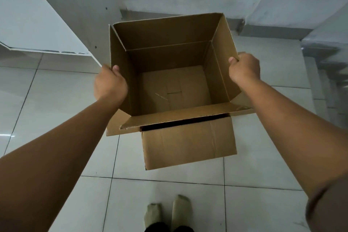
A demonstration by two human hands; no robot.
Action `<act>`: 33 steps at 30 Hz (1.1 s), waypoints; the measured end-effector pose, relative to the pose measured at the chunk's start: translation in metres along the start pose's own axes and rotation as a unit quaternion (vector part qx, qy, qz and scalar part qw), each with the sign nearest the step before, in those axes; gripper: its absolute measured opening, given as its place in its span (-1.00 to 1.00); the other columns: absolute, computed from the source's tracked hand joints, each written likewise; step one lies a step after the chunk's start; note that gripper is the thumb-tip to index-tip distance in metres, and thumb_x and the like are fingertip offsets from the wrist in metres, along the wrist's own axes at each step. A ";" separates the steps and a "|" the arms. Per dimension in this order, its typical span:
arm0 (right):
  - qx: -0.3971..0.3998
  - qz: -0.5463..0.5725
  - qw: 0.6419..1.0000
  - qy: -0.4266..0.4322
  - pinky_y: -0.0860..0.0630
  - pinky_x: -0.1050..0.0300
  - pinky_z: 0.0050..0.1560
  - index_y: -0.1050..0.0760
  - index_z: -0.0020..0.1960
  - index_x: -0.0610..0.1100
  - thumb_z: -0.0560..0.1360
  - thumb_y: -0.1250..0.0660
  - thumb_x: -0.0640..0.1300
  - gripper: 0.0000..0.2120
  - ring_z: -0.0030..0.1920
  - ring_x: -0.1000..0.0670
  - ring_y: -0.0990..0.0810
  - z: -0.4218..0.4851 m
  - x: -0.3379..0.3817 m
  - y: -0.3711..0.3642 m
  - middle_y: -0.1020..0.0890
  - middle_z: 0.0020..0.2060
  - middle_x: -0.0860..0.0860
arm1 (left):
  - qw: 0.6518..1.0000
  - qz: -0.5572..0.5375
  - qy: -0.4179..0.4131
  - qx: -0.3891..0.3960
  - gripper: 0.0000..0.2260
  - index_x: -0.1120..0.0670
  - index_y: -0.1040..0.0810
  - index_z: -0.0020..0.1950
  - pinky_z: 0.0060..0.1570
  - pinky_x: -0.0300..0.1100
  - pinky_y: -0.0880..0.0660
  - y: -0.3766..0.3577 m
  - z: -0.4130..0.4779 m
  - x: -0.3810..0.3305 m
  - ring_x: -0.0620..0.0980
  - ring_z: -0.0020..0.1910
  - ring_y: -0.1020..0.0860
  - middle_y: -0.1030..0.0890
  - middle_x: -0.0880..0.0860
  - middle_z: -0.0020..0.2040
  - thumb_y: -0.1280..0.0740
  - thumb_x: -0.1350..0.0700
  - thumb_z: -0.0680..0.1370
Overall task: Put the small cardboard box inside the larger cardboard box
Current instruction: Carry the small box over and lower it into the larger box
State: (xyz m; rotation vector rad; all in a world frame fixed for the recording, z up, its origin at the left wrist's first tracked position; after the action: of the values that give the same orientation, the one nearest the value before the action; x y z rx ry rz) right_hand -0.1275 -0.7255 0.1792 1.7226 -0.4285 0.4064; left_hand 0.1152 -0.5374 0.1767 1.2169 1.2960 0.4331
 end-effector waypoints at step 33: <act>-0.030 -0.103 0.984 0.140 -0.47 0.04 0.11 -0.49 0.19 -0.24 0.52 -0.29 -0.18 -0.73 0.17 -0.19 -0.49 0.011 -0.146 -0.150 -0.52 0.13 -0.23 | 0.996 -0.011 -0.087 0.032 -0.66 0.15 -0.41 0.35 0.23 -0.05 -0.43 -0.177 -0.005 0.107 0.14 0.27 -0.45 -0.42 0.18 0.33 -0.24 0.11 0.59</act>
State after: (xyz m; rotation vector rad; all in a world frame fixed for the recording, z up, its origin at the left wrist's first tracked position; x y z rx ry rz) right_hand -0.1800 -0.7007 -0.0229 1.6024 -0.0571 0.4727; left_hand 0.0790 -0.5137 -0.0254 1.2647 1.1802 0.2657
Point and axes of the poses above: each hand's wrist, its own z-axis towards the middle knuckle, its own y-axis out of the back of the hand, x = y × z, the point moved 3 cm from there along z, towards the middle knuckle
